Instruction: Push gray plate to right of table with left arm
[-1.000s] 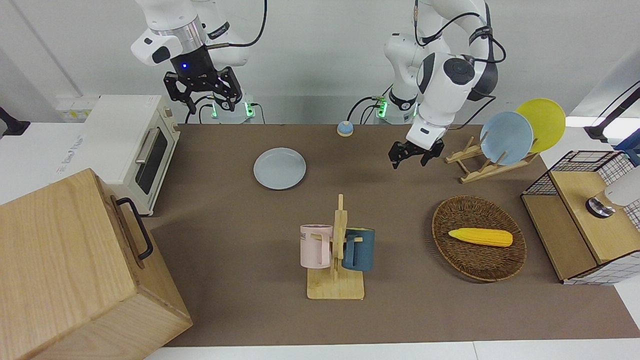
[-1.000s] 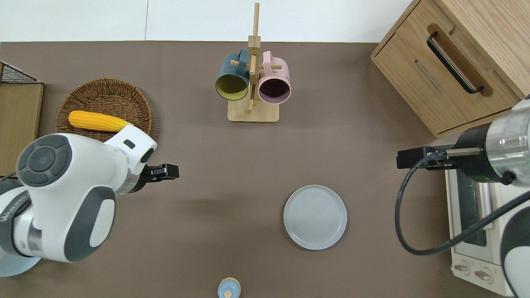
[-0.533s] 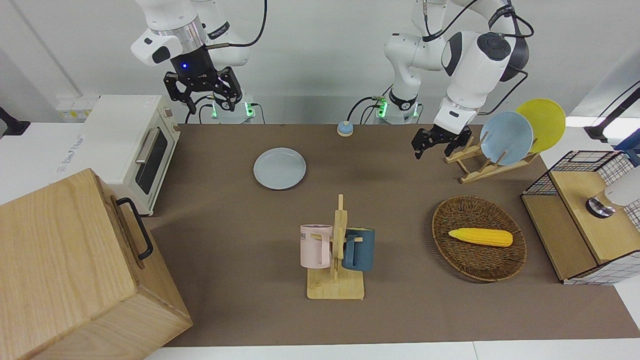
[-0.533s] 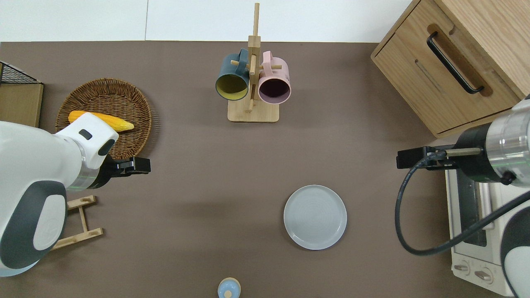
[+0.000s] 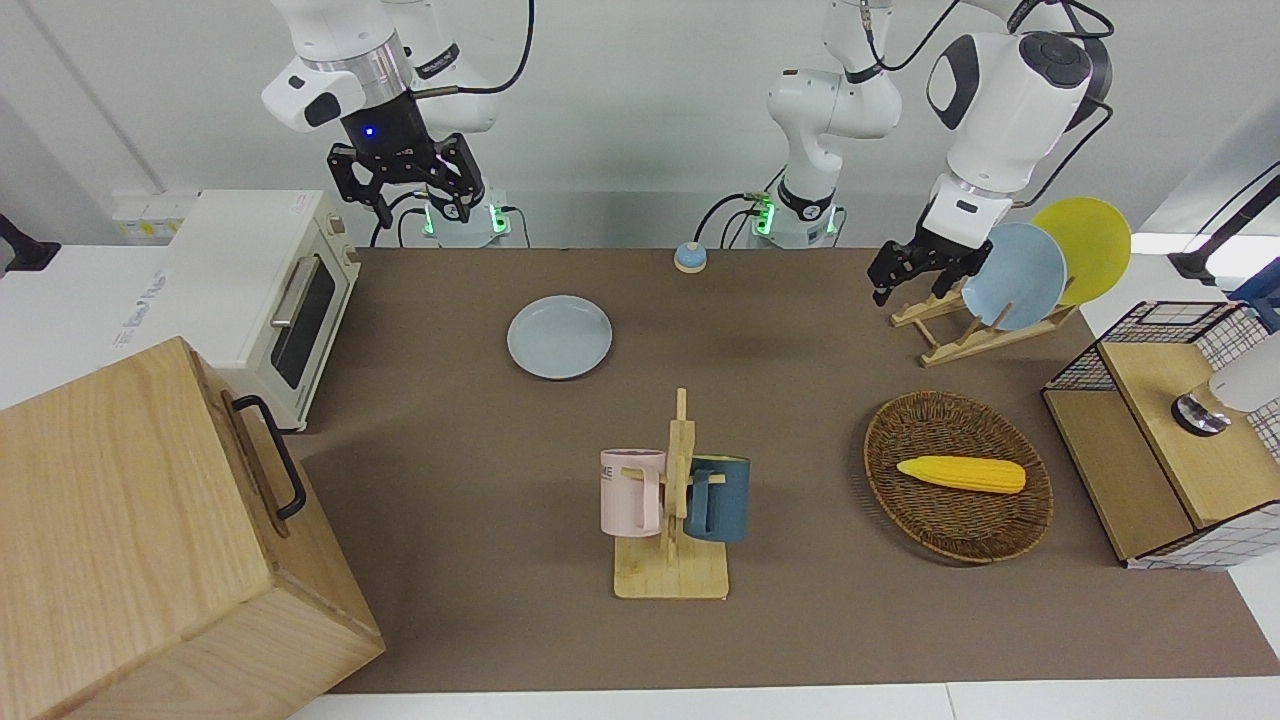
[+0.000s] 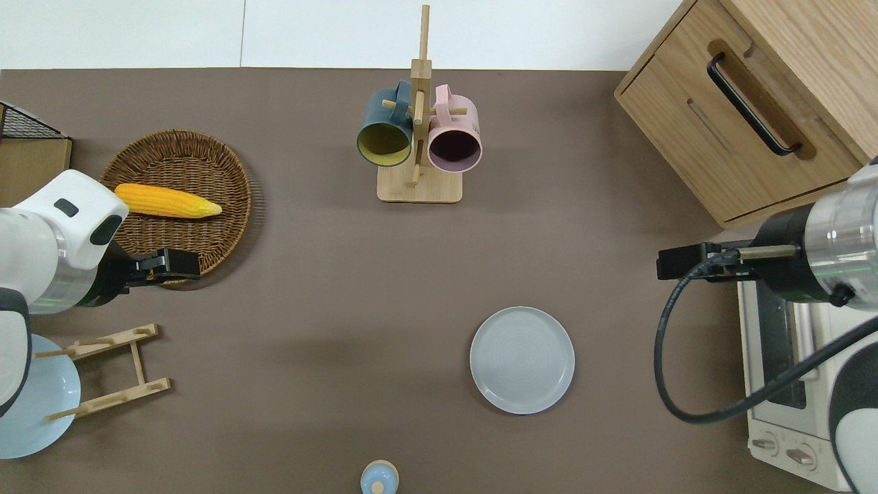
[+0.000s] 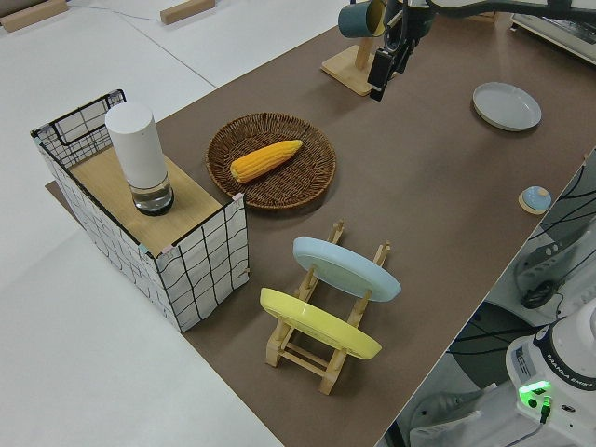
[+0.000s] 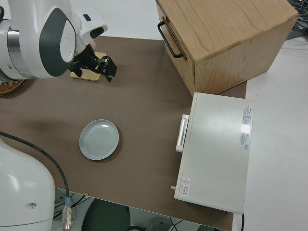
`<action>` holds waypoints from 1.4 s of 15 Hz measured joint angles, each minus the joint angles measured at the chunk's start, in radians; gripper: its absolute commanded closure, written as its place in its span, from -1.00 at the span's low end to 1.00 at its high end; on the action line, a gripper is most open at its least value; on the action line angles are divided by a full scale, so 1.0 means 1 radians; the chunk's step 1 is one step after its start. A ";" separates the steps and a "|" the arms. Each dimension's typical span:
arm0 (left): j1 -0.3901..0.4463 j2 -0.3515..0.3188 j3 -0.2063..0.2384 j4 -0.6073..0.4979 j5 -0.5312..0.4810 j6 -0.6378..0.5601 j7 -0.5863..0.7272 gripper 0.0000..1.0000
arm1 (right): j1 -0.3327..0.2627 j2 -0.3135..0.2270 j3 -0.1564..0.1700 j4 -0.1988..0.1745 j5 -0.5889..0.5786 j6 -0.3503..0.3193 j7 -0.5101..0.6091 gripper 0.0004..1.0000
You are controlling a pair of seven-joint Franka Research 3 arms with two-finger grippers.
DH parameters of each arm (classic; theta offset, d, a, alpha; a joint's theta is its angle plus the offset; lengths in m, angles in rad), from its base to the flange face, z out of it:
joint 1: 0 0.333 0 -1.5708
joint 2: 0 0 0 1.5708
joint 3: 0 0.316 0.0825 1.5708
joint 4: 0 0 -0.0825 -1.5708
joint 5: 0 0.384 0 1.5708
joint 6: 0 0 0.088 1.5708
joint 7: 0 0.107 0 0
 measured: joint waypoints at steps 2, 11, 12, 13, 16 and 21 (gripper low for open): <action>0.095 0.000 -0.096 0.029 0.000 -0.026 0.000 -0.98 | 0.000 0.000 0.000 0.000 0.000 0.000 0.000 -0.99; 0.307 -0.002 -0.276 0.161 0.001 -0.147 0.001 -0.98 | 0.000 0.000 0.000 0.000 0.000 0.000 0.000 -0.99; 0.317 -0.002 -0.287 0.162 0.001 -0.147 0.001 -0.98 | 0.000 0.000 0.000 0.000 0.000 0.000 0.000 -0.99; 0.319 -0.002 -0.292 0.162 0.001 -0.149 0.001 -0.98 | 0.000 0.000 0.000 0.000 0.000 0.000 0.000 -0.99; 0.319 -0.002 -0.294 0.162 0.001 -0.160 0.001 -0.98 | 0.000 0.000 0.000 0.000 0.000 0.000 0.000 -0.99; 0.321 -0.002 -0.293 0.163 0.001 -0.161 0.001 -0.98 | 0.000 0.000 0.000 0.000 0.000 0.000 0.000 -0.99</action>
